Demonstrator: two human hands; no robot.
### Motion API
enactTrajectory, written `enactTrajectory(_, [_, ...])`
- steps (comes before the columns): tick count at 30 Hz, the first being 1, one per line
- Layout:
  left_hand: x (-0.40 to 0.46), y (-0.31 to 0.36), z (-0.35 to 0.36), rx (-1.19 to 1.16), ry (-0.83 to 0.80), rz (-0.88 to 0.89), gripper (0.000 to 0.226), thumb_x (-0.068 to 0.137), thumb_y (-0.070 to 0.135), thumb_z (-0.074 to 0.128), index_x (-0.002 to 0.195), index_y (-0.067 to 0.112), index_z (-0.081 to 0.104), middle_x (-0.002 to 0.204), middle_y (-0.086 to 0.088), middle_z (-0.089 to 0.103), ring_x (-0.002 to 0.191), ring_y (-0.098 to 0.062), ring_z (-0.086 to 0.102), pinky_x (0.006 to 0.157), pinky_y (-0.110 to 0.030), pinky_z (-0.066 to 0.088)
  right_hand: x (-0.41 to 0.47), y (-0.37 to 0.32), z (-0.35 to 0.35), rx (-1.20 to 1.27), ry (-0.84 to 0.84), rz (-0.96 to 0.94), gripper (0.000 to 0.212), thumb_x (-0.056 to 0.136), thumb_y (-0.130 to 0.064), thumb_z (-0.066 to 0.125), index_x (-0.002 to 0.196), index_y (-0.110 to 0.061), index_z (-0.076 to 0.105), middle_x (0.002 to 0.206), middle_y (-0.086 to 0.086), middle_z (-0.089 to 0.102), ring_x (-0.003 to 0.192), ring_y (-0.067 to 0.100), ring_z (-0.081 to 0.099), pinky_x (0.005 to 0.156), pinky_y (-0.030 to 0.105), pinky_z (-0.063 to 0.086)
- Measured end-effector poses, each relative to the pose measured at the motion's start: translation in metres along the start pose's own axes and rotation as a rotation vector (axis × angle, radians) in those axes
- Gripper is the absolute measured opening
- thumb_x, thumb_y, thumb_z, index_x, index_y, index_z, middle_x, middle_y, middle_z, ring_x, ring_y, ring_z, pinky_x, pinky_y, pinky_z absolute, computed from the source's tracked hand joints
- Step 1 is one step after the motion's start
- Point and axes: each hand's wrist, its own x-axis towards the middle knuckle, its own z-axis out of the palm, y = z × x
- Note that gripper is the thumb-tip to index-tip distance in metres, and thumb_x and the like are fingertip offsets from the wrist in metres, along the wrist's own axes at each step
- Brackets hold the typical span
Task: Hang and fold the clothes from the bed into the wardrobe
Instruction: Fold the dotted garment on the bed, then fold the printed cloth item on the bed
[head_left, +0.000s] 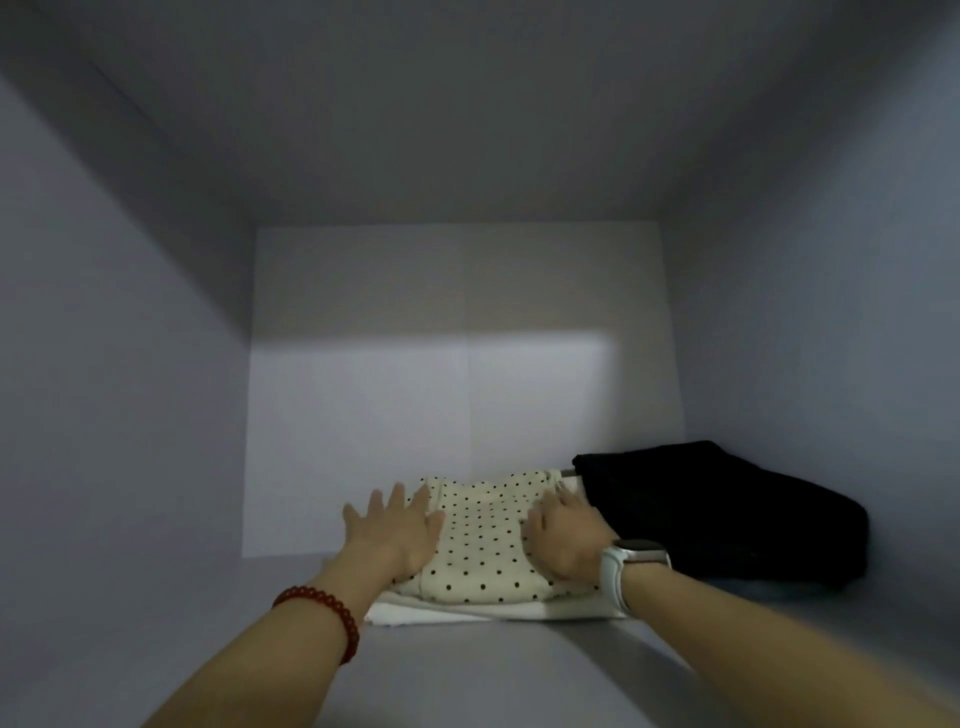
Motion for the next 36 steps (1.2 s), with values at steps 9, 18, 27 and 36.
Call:
enactTrajectory(9, [-0.084, -0.006, -0.025, -0.179, 0.256, 0.162, 0.050, 0.098, 0.036, 0.037, 0.146, 0.024, 0.030, 0.153, -0.002, 0.027, 0.139, -0.023, 0.026, 0.113, -0.044, 0.023, -0.095, -0.046, -0.041, 0.193, 0.155, -0.150, 0.034, 0.096, -0.019, 0.038, 0.123, -0.009, 0.056, 0.128, 0.010, 0.057, 0.117, 0.025, 0.052, 0.095, 0.030, 0.041])
enactTrajectory(18, [-0.238, -0.019, -0.021, -0.444, 0.420, 0.062, 0.040, 0.096, 0.027, 0.044, 0.135, 0.020, 0.049, 0.139, -0.008, 0.046, 0.126, -0.027, 0.044, 0.102, -0.035, 0.038, -0.232, -0.067, -0.052, 0.739, 0.341, -0.167, 0.028, 0.095, -0.010, 0.042, 0.115, -0.009, 0.061, 0.110, 0.002, 0.062, 0.105, 0.015, 0.055, 0.085, 0.019, 0.039])
enactTrajectory(27, [-0.436, -0.001, 0.091, -0.751, 0.368, -0.221, 0.033, 0.094, 0.017, 0.051, 0.126, 0.011, 0.058, 0.128, -0.009, 0.056, 0.118, -0.023, 0.052, 0.096, -0.023, 0.036, -0.406, -0.070, 0.033, 1.128, -0.020, -0.084, 0.027, 0.096, -0.008, 0.041, 0.089, -0.027, 0.058, 0.087, -0.010, 0.062, 0.087, 0.010, 0.059, 0.082, 0.027, 0.048])
enactTrajectory(36, [-0.699, -0.014, 0.180, -0.761, 0.035, -0.564, 0.031, 0.089, 0.022, 0.053, 0.117, 0.014, 0.064, 0.118, -0.007, 0.064, 0.109, -0.023, 0.058, 0.083, -0.018, 0.036, -0.618, -0.092, 0.125, 0.983, -0.683, 0.027, 0.024, 0.098, -0.008, 0.037, 0.102, -0.008, 0.060, 0.080, -0.001, 0.062, 0.072, 0.011, 0.058, 0.078, 0.030, 0.048])
